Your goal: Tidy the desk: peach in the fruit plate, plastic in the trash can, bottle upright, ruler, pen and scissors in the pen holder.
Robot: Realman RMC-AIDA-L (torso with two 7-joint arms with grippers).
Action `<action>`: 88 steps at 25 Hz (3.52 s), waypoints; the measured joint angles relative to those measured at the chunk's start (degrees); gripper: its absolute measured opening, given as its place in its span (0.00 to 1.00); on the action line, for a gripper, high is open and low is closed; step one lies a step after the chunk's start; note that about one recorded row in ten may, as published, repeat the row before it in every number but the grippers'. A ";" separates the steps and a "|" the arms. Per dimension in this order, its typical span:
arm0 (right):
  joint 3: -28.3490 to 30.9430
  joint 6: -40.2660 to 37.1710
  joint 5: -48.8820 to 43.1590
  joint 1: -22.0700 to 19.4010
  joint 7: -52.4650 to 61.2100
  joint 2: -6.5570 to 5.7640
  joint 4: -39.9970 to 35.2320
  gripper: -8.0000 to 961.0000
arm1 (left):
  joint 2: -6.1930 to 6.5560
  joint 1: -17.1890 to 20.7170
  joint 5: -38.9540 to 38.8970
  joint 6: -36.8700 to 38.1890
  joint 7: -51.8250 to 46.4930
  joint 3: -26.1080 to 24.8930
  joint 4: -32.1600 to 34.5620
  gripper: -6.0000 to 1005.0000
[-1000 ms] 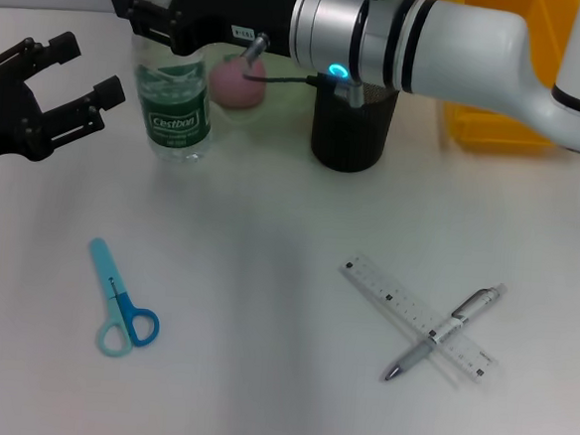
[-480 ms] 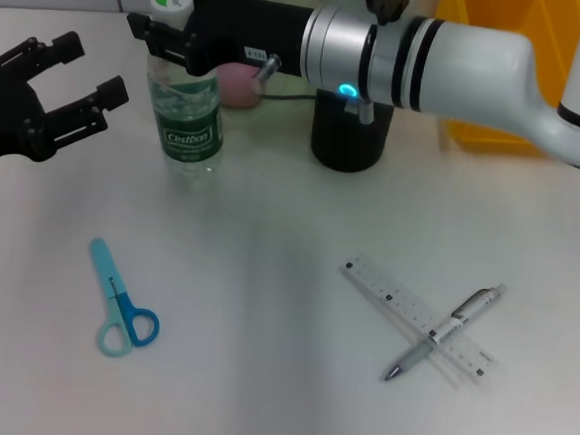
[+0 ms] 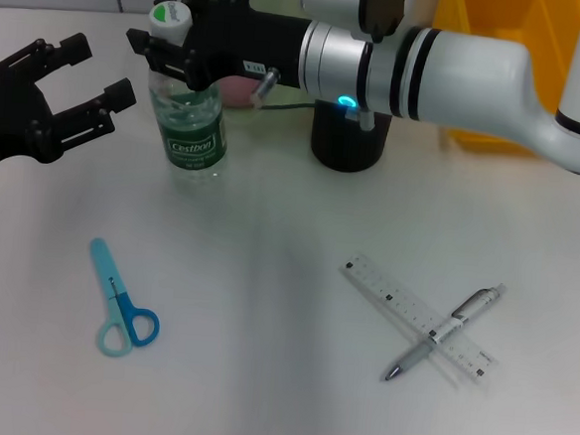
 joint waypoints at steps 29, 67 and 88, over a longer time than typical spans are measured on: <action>-1.46 0.00 0.00 -1.33 -0.88 0.00 -0.07 0.46 | -0.26 -0.95 0.00 -0.35 0.14 0.12 -0.29 0.79; -2.47 -0.03 0.00 -3.61 -1.06 0.00 -1.89 0.58 | -0.44 -0.94 0.00 0.00 0.18 -0.05 0.00 0.79; 0.43 -1.01 0.00 -15.49 -4.15 0.00 -14.99 0.58 | -0.91 -0.25 -0.39 -0.24 1.59 -0.39 -0.50 0.79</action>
